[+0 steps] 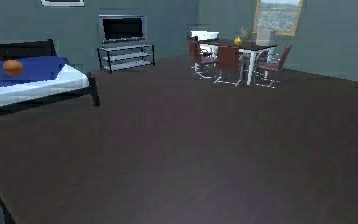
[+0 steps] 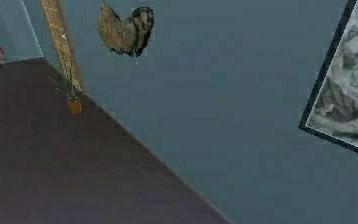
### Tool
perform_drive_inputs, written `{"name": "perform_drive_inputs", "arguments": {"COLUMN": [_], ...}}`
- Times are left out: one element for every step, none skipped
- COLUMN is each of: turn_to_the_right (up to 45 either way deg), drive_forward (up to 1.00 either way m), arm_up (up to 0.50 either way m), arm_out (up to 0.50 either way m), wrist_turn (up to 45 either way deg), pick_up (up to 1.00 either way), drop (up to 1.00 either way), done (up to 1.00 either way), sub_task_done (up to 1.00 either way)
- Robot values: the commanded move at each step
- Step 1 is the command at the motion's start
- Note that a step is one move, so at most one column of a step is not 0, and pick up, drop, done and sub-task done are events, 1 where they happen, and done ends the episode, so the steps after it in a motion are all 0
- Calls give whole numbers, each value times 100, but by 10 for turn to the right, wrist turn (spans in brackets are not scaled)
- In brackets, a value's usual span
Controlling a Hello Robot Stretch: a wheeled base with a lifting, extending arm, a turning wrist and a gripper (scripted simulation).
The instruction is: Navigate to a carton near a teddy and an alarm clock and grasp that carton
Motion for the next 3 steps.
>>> {"name": "perform_drive_inputs", "arguments": {"turn_to_the_right": [-420,0,0], "drive_forward": [0,100,75], "arm_up": [0,0,0], "arm_out": [0,0,0], "wrist_turn": [0,0,0], "pick_up": [0,0,0], "drop": [0,0,0], "done": [0,0,0], "sub_task_done": [0,0,0]}}
